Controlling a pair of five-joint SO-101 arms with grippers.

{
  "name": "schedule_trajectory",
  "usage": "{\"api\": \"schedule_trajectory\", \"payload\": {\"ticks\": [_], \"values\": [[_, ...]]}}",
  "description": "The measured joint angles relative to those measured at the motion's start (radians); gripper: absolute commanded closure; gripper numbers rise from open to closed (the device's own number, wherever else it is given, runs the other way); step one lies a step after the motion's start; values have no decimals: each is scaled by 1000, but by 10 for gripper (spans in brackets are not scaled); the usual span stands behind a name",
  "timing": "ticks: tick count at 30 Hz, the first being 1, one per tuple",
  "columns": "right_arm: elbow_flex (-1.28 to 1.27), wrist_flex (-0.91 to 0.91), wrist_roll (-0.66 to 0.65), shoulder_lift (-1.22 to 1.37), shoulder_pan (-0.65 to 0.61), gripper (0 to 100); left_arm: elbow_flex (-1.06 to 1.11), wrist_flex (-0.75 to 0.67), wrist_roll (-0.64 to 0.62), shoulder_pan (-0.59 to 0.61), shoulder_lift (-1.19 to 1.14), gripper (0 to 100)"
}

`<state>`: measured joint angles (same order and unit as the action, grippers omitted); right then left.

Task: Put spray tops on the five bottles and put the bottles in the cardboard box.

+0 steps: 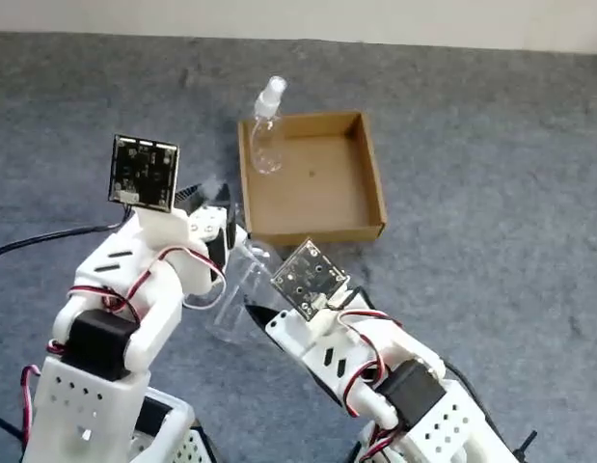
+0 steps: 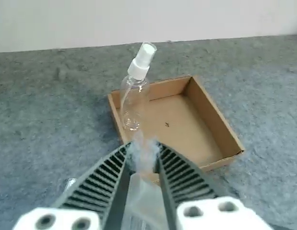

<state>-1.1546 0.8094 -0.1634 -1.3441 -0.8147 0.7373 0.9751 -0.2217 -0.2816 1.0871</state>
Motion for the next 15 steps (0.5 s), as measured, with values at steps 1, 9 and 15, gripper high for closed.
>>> {"api": "schedule_trajectory", "payload": {"ticks": [1, 9, 15], "values": [[0, 0, 0, 0, 0, 995, 0, 0, 0, -8, 3, 986], [-2, 2, 0, 2, -5, 995, -3, -3, 0, -114, 3, 986], [-3, 2, 0, 3, -5, 995, 11, 2, 0, -117, 5, 982]]}}
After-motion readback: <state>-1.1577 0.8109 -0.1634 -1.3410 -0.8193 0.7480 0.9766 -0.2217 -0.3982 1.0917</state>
